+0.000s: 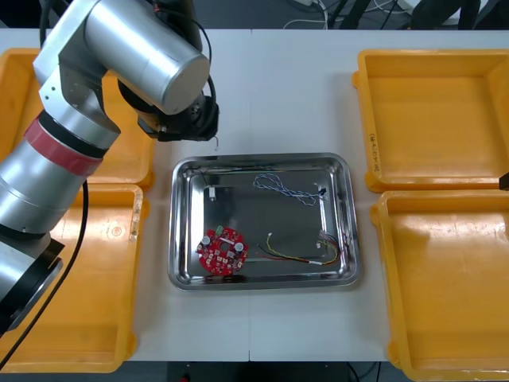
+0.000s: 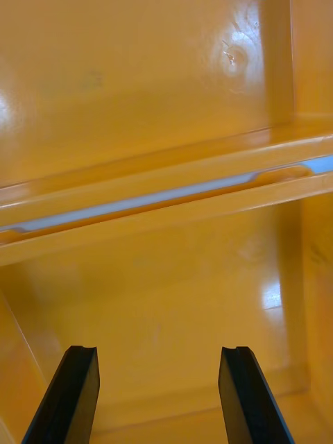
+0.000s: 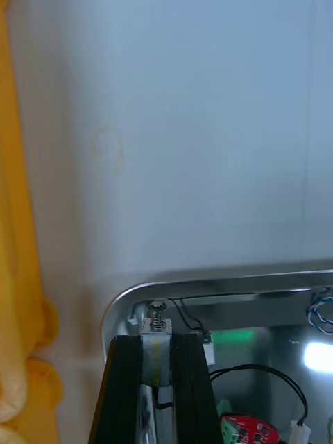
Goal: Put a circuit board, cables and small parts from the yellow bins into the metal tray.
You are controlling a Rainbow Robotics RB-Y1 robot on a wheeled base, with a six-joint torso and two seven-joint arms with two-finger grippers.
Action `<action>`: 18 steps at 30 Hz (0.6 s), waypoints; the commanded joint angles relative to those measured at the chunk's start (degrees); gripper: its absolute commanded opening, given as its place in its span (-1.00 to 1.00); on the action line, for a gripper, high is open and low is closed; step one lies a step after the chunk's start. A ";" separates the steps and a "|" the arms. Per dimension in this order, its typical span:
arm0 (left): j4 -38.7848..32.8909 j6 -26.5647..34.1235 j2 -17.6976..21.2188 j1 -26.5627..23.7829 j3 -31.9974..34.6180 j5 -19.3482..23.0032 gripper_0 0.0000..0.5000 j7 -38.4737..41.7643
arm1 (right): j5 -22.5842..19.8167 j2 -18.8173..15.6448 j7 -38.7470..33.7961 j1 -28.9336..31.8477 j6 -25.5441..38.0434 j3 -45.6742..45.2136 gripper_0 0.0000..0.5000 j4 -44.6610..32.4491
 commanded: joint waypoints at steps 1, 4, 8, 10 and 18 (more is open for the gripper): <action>-1.56 -1.93 -2.79 -1.94 -3.76 2.23 -1.00 4.95 | -0.73 -2.70 -1.37 3.56 -2.33 -3.82 1.00 -0.97; -0.86 -3.34 -3.32 -1.94 -5.61 3.99 -1.00 7.41 | -1.16 -2.70 -1.55 4.44 -3.30 -3.99 1.00 -0.97; 1.25 -5.01 -3.50 -1.94 -8.51 5.48 -1.00 7.68 | -1.25 -2.35 -1.64 5.94 -4.70 -3.99 1.00 -0.97; 2.66 -6.24 -3.50 -1.94 -9.65 6.10 -1.00 7.77 | -0.81 -1.73 -1.64 6.64 -5.23 -4.17 1.00 -0.97; 7.05 -10.02 -3.50 -1.94 -13.43 7.68 -1.00 7.50 | -0.02 -0.42 -0.76 8.75 -7.78 -4.43 1.00 -1.06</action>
